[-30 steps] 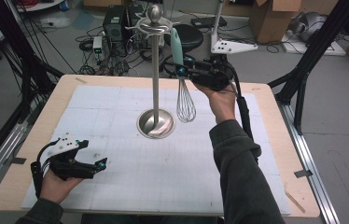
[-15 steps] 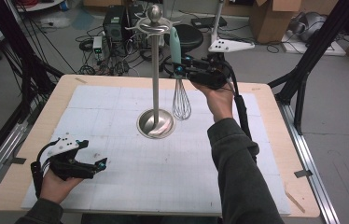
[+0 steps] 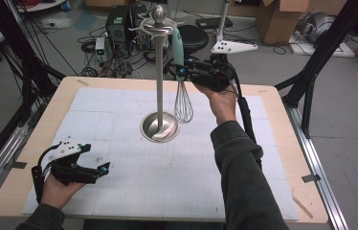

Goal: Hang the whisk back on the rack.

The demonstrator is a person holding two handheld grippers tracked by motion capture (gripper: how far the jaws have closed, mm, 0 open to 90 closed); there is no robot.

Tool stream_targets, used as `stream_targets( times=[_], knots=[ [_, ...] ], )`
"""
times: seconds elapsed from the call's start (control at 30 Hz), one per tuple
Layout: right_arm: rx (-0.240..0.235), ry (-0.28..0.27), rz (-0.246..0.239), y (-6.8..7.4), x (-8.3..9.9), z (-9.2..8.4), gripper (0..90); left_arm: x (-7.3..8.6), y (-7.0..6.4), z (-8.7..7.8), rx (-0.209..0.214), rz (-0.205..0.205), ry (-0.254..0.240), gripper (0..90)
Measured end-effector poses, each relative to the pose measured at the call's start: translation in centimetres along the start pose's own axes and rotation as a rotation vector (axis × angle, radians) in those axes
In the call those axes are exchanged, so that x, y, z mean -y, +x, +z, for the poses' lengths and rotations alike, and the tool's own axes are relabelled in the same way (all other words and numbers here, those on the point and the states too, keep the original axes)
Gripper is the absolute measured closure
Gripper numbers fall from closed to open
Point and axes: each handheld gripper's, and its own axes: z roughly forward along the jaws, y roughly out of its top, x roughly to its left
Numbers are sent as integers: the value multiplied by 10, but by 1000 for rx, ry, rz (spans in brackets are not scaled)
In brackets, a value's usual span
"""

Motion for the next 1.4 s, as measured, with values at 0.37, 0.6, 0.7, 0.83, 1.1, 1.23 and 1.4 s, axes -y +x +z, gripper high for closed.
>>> stream_targets(
  times=[0.37,0.6,0.7,0.83,1.1,1.23,1.4],
  knots=[
    [2,4,14,-2,2,2,688,0,1,-1,0,1,2,17],
    [6,6,8,-1,2,3,687,0,1,-1,1,2,1,17],
    [9,9,5,-1,2,4,686,0,1,-1,0,1,2,17],
    [13,11,3,-1,3,5,685,0,1,-1,-1,1,1,17],
    [18,14,-1,-1,3,5,680,0,1,-1,0,-1,-2,17],
    [16,19,4,-1,3,4,674,0,1,-1,-3,-1,-1,17],
    [20,12,7,-1,2,3,652,0,1,0,-3,1,0,17]
  ],
)
